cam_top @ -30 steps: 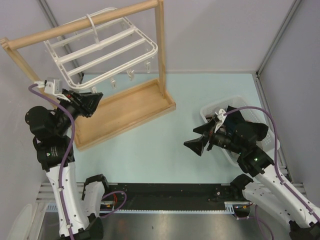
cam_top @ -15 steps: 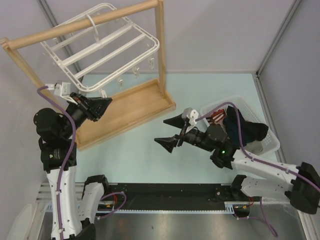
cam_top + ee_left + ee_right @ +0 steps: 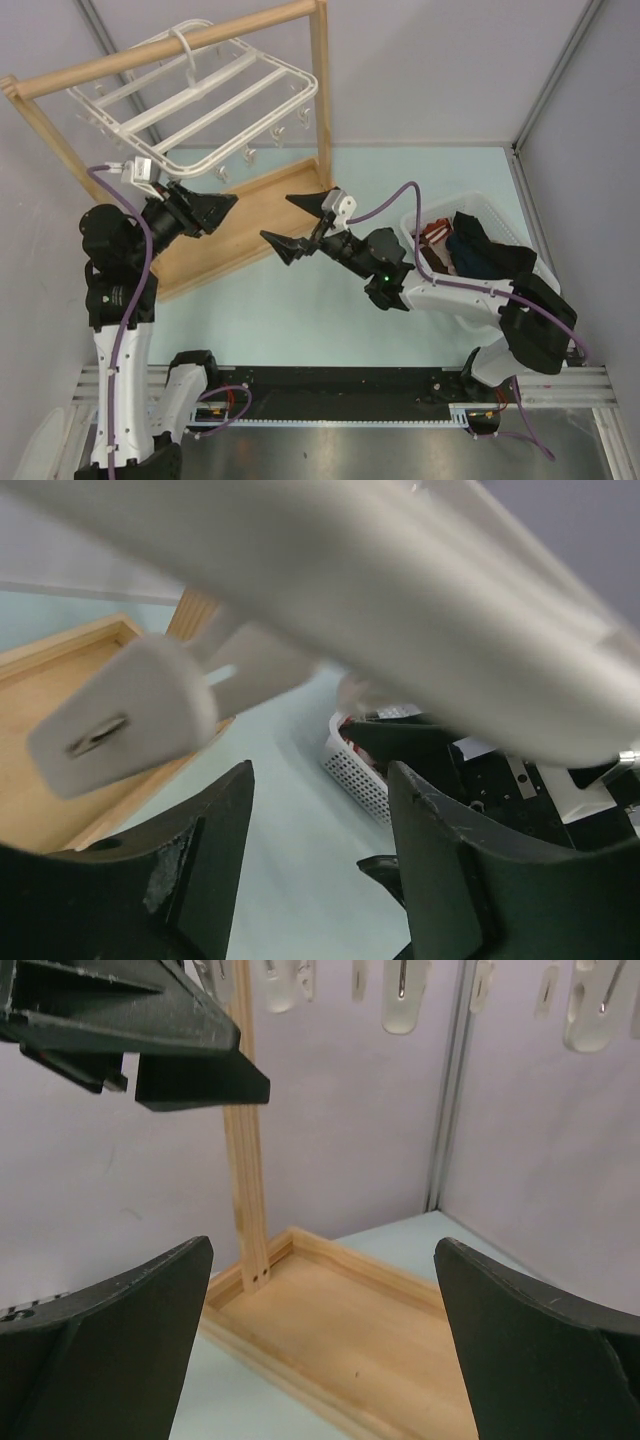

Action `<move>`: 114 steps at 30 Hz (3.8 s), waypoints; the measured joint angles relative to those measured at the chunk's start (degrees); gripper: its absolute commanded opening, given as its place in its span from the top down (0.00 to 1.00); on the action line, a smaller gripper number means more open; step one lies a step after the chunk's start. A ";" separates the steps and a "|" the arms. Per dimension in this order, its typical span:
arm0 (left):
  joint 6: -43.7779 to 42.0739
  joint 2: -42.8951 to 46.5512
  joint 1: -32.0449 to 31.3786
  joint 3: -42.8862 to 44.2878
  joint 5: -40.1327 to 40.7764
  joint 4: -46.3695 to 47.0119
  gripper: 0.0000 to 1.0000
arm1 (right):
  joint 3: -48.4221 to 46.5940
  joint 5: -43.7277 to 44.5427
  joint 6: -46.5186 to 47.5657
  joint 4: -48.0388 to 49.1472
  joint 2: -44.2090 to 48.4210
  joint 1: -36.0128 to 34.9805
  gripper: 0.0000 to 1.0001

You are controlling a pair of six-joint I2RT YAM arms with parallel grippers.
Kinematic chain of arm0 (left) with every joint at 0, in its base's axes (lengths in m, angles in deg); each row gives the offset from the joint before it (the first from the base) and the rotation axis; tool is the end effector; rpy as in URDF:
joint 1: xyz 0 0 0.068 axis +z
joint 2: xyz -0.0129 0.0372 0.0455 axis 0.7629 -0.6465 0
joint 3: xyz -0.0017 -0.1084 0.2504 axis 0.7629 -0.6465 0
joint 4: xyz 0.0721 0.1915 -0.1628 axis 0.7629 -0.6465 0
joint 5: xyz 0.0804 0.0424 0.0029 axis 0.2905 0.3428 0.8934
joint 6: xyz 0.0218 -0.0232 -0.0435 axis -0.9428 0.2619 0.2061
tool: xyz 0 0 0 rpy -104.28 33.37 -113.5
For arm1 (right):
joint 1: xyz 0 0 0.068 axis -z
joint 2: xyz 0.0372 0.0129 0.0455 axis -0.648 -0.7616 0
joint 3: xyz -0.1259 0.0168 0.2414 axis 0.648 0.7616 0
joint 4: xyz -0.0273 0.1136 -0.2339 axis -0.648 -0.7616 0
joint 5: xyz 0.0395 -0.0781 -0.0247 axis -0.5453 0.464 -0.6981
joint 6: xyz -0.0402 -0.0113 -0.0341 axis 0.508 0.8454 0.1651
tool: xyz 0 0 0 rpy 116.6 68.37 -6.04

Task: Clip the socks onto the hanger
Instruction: Open the clamp at the hanger.

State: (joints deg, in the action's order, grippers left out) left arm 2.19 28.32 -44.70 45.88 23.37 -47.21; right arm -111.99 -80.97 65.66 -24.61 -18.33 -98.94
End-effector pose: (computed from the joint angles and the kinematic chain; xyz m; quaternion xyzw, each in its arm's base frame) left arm 0.1396 -0.0104 0.4358 0.0037 0.7057 -0.3964 0.5872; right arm 0.1723 0.2868 0.3404 -0.3007 0.4606 0.4187 0.7226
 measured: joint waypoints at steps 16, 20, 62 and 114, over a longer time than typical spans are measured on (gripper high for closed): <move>0.07 -2.12 -0.50 4.57 -1.11 -1.09 0.24 | -10.75 -0.72 4.24 4.55 -9.75 0.59 0.01; -1.31 -1.03 -1.86 4.68 -1.79 -2.47 0.23 | -11.08 -1.20 4.55 4.55 -9.75 0.72 0.02; -2.54 -2.95 -2.86 13.90 3.19 -7.17 0.18 | -25.92 -1.38 10.95 8.17 -18.32 -3.56 0.36; -16.13 5.16 -12.74 10.95 20.52 -11.08 0.26 | -27.28 -5.92 6.40 -5.70 -15.56 -3.04 0.92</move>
State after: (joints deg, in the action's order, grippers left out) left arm -13.94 33.48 -57.45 56.84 43.89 -58.29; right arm -139.27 -86.89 72.06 -30.31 -33.89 -101.98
